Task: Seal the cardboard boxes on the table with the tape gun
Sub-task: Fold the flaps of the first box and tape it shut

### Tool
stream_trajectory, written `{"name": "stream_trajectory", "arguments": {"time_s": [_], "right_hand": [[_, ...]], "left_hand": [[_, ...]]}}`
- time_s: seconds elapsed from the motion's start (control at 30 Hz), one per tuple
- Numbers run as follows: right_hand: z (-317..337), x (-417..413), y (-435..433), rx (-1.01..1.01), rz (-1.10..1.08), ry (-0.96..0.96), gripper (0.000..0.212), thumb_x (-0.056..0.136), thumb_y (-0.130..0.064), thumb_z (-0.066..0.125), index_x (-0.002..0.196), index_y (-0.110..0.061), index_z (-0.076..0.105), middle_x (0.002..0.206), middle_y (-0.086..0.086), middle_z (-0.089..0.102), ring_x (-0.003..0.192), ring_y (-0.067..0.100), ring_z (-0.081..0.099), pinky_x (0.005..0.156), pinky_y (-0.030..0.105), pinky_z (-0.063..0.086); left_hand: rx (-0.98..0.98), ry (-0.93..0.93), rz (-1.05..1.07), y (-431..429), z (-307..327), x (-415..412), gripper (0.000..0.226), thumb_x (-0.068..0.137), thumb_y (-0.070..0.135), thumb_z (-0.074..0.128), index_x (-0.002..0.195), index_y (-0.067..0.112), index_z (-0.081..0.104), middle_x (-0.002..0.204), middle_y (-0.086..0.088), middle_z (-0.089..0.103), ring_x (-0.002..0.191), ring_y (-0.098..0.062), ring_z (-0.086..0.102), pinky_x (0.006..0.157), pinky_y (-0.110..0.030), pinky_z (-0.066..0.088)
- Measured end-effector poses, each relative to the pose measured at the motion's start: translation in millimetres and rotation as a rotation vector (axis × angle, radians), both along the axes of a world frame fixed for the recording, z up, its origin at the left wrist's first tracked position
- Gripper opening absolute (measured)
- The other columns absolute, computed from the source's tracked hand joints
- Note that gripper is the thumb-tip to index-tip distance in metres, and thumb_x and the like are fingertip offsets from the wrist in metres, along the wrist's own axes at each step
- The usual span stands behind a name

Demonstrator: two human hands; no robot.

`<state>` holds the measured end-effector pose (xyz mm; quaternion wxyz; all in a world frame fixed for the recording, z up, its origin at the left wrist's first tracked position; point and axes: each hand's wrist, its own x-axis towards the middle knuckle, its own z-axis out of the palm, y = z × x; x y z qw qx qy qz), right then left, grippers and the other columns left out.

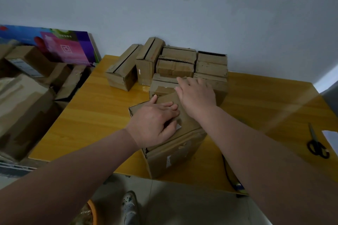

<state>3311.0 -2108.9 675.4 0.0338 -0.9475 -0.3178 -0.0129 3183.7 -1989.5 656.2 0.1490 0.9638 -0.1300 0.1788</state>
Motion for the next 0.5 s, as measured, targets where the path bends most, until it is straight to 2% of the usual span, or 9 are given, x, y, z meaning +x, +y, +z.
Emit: {"name": "stream_trajectory", "arguments": {"time_s": [0.1, 0.27, 0.37, 0.5], "right_hand": [[1.8, -1.4, -0.4, -0.027, 0.019, 0.014, 0.051, 0.102, -0.046, 0.015, 0.151, -0.031, 0.018, 0.155, 0.007, 0.029, 0.141, 0.031, 0.023, 0.112, 0.052, 0.024], [4.7, 0.0, -17.4, -0.030, 0.055, 0.178, 0.052, 0.102, -0.048, 0.010, 0.152, -0.038, 0.003, 0.161, 0.005, 0.010, 0.147, 0.030, 0.007, 0.117, 0.054, 0.014], [11.7, 15.2, -11.8, 0.110, -0.052, 0.241, 0.052, 0.102, -0.046, 0.009, 0.153, -0.036, 0.005, 0.160, 0.008, 0.015, 0.145, 0.030, 0.016, 0.116, 0.053, 0.019], [1.4, 6.9, -2.2, 0.117, -0.122, 0.282, 0.051, 0.102, -0.047, 0.010, 0.152, -0.037, 0.009, 0.159, 0.009, 0.018, 0.145, 0.031, 0.014, 0.115, 0.055, 0.019]], "left_hand": [[-0.001, -0.008, 0.004, -0.8, 1.0, -0.8, 0.041, 0.086, 0.030, 0.044, 0.107, 0.009, 0.072, 0.113, -0.010, 0.069, 0.112, -0.022, 0.063, 0.102, -0.062, 0.034], [-0.001, -0.002, 0.002, -4.6, 4.4, -1.2, 0.042, 0.085, 0.032, 0.044, 0.106, 0.010, 0.073, 0.113, -0.009, 0.069, 0.111, -0.020, 0.064, 0.103, -0.060, 0.035], [0.018, 0.003, 0.000, -4.2, 6.5, -2.4, 0.043, 0.084, 0.033, 0.045, 0.107, 0.009, 0.072, 0.114, -0.009, 0.069, 0.111, -0.021, 0.064, 0.102, -0.060, 0.034], [0.032, 0.032, 0.015, -6.0, 6.2, -3.9, 0.044, 0.083, 0.034, 0.045, 0.108, 0.010, 0.072, 0.114, -0.009, 0.069, 0.112, -0.020, 0.063, 0.102, -0.061, 0.035]]}}
